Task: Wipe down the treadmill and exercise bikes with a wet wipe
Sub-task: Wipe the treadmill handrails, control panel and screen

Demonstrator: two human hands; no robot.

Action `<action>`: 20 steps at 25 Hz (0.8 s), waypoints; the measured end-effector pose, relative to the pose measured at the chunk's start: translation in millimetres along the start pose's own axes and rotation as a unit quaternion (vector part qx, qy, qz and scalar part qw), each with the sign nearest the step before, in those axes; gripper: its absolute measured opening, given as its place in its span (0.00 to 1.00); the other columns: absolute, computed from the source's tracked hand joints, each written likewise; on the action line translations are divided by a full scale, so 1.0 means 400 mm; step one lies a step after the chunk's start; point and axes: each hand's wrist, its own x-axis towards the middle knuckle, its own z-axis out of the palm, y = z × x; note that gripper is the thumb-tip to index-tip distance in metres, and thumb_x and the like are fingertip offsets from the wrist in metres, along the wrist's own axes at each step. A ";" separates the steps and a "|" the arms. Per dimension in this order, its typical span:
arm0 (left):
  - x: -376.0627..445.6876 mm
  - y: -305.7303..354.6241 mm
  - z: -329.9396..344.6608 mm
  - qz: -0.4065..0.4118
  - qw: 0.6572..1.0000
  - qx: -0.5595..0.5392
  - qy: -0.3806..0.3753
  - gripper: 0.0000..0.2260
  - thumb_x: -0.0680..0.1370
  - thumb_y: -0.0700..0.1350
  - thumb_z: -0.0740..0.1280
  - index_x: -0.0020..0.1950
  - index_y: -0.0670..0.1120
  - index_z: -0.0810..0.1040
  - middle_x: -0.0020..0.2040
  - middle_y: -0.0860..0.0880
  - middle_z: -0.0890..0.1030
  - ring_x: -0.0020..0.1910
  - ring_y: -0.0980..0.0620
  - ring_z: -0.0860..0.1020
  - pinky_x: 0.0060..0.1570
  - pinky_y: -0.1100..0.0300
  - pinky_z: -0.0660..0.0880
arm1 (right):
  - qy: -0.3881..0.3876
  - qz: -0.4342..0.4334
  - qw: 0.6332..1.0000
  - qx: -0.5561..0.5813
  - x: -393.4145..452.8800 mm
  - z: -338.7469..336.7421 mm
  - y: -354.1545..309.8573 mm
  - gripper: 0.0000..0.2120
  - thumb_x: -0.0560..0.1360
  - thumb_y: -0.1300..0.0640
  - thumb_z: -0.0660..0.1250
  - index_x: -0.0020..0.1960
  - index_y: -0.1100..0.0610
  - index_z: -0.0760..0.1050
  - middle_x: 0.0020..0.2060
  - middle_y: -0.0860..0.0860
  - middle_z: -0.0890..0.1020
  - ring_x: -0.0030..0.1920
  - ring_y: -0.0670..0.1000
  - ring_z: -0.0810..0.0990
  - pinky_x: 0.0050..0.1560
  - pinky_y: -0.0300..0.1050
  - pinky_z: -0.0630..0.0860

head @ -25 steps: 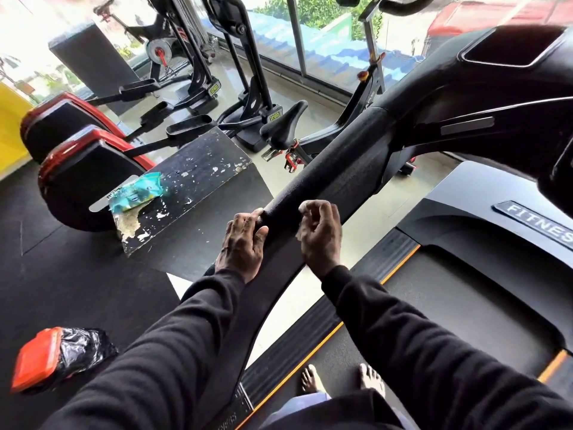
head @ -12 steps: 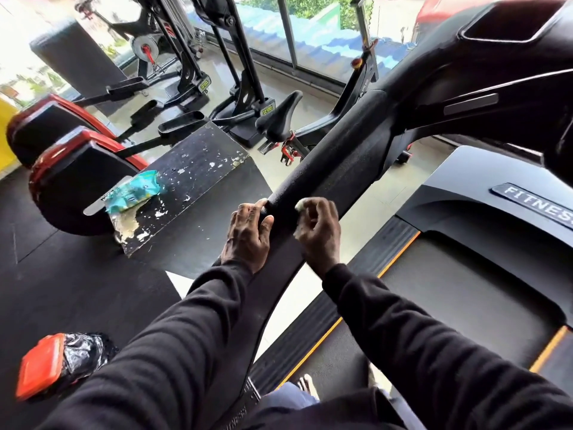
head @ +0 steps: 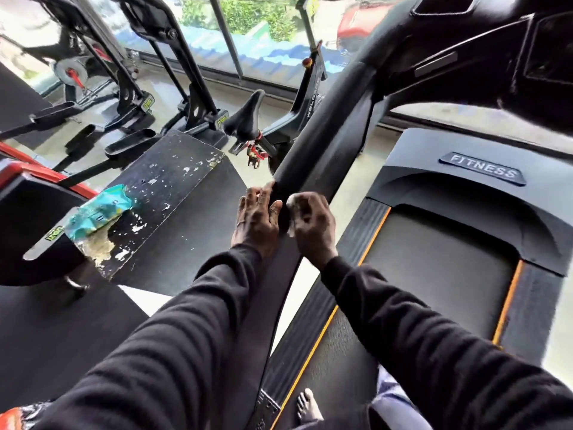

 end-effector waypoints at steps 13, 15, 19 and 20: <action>-0.119 -0.107 -0.021 0.039 0.999 -0.023 0.030 0.22 0.80 0.50 0.58 0.72 0.46 0.72 0.62 0.43 0.73 0.61 0.45 0.69 0.65 0.56 0.64 | -0.068 -0.057 0.995 -0.040 -0.243 0.068 -0.012 0.07 0.72 0.66 0.66 0.44 0.55 0.78 0.41 0.48 0.76 0.39 0.47 0.75 0.41 0.42 0.74; -0.118 -0.101 -0.020 0.042 0.998 -0.023 0.031 0.21 0.80 0.50 0.59 0.72 0.46 0.72 0.62 0.43 0.73 0.60 0.46 0.70 0.65 0.56 0.63 | -0.046 -0.055 0.997 -0.037 -0.204 0.054 0.000 0.07 0.72 0.65 0.67 0.44 0.55 0.78 0.41 0.47 0.76 0.39 0.47 0.76 0.42 0.45 0.76; -0.119 -0.108 -0.019 0.045 0.998 -0.025 0.034 0.20 0.80 0.49 0.60 0.72 0.46 0.72 0.60 0.43 0.74 0.59 0.46 0.70 0.63 0.57 0.64 | 0.066 0.059 0.996 -0.027 -0.095 0.051 -0.003 0.02 0.76 0.60 0.68 0.46 0.55 0.78 0.43 0.49 0.79 0.42 0.51 0.78 0.45 0.51 0.77; -0.119 -0.109 -0.017 0.046 0.998 -0.025 0.034 0.20 0.80 0.49 0.60 0.72 0.46 0.72 0.60 0.43 0.74 0.59 0.45 0.70 0.63 0.57 0.64 | 0.052 0.042 0.997 -0.024 -0.124 0.061 -0.003 0.03 0.75 0.61 0.68 0.45 0.55 0.77 0.42 0.49 0.79 0.42 0.50 0.78 0.44 0.51 0.77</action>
